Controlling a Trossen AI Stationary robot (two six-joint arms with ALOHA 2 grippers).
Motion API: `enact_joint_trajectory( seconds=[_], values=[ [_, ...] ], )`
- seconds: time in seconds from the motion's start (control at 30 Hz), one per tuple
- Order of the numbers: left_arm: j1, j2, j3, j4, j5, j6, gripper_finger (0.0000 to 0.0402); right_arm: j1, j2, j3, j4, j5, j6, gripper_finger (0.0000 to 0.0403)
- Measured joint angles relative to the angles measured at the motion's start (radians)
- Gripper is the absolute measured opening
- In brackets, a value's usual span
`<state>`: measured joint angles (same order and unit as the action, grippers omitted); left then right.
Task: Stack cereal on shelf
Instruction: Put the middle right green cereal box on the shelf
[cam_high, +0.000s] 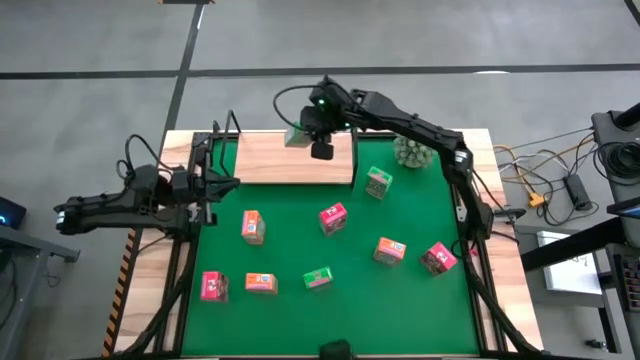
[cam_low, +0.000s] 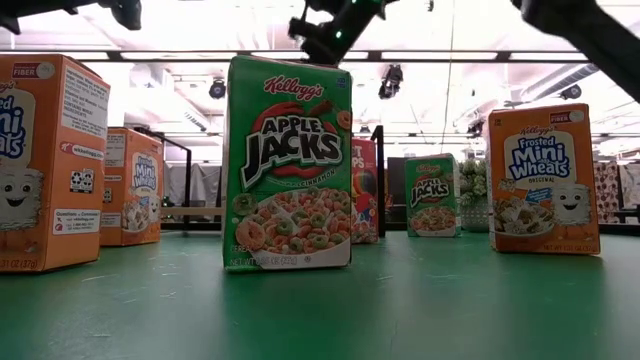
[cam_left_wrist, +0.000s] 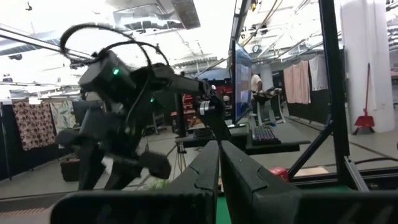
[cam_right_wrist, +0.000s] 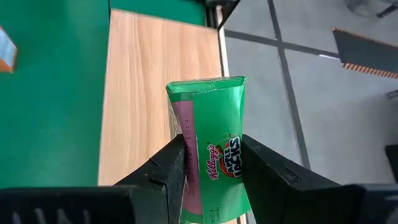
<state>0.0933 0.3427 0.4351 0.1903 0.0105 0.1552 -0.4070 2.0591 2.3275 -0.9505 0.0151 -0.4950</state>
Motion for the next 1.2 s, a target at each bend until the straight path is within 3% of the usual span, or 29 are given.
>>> enact_joint_trajectory(
  seconds=[0.5,0.9,1.2],
  values=[
    [0.000,-0.014,0.009,-0.012,0.000,0.008,0.0000,-0.009,0.103,0.010,0.006,0.011,-0.013,0.0130],
    [0.000,-0.020,0.025,-0.007,0.000,0.073,0.0000,-0.019,0.103,0.009,0.020,0.011,0.025,0.0207],
    [0.000,-0.025,0.025,-0.004,0.000,0.077,0.0000,-0.021,0.100,0.009,0.013,0.011,0.024,0.0212]
  ],
)
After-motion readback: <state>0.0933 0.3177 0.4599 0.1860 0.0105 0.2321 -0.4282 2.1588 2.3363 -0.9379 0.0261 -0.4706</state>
